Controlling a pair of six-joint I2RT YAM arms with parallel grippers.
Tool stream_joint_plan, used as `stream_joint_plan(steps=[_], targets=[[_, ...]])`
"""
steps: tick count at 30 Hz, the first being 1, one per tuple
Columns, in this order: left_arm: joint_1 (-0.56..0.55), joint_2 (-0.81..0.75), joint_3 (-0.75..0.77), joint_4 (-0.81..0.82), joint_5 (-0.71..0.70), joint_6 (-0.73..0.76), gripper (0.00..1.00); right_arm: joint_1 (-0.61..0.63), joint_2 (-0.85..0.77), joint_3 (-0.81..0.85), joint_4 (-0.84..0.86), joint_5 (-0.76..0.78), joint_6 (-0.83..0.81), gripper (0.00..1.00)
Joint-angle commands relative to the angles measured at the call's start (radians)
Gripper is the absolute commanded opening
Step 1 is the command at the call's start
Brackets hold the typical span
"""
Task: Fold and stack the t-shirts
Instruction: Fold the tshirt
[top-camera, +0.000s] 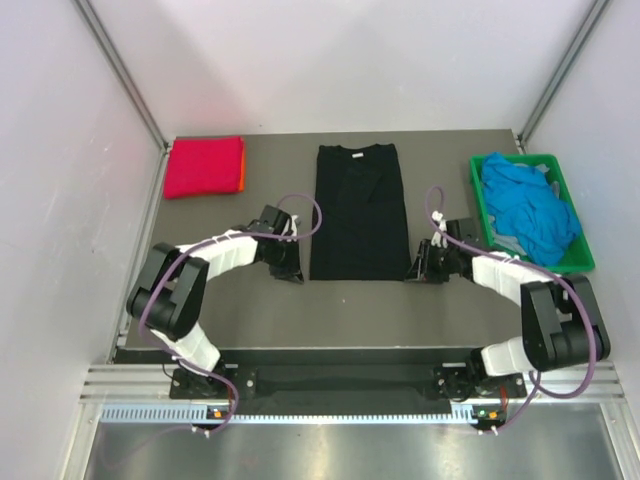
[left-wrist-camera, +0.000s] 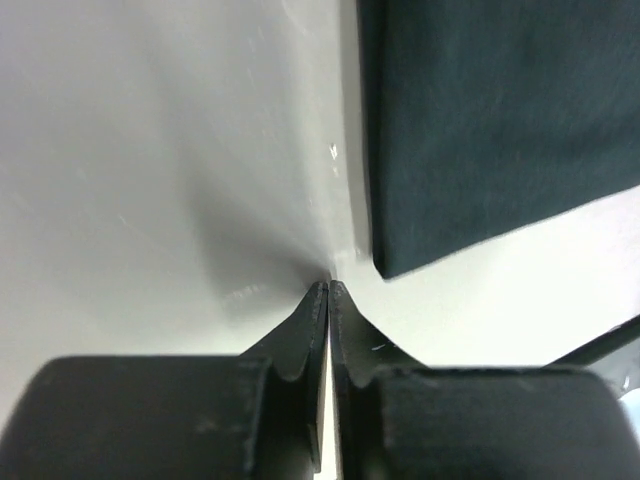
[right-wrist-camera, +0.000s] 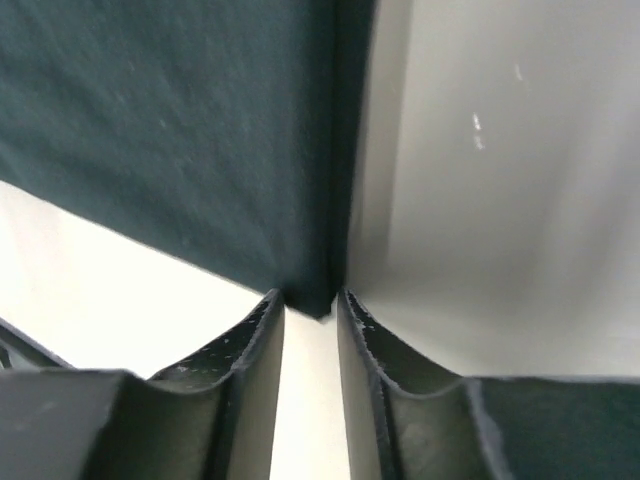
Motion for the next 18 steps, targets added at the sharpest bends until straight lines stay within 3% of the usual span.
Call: stream_joint_plan(steps=[1,6,8,12,18], targets=[[-0.023,-0.065,-0.035,-0.054,-0.097,-0.047,0.1,0.005,-0.056,-0.019,-0.124,0.056,0.017,0.31],[-0.023,-0.102,0.081,-0.08,-0.044,-0.043,0.12,0.005,-0.136,0.068,-0.265,0.154,0.028,0.3],[-0.021,-0.076,0.164,-0.097,-0.007,-0.019,0.12,0.005,-0.151,0.096,-0.282,0.153,0.029,0.26],[-0.021,-0.007,0.277,-0.077,0.06,-0.009,0.12,0.008,-0.143,0.168,-0.286,0.082,0.043,0.12],[-0.021,0.131,0.374,-0.034,0.126,-0.025,0.1,0.009,-0.071,0.234,-0.253,-0.017,0.04,0.08]])
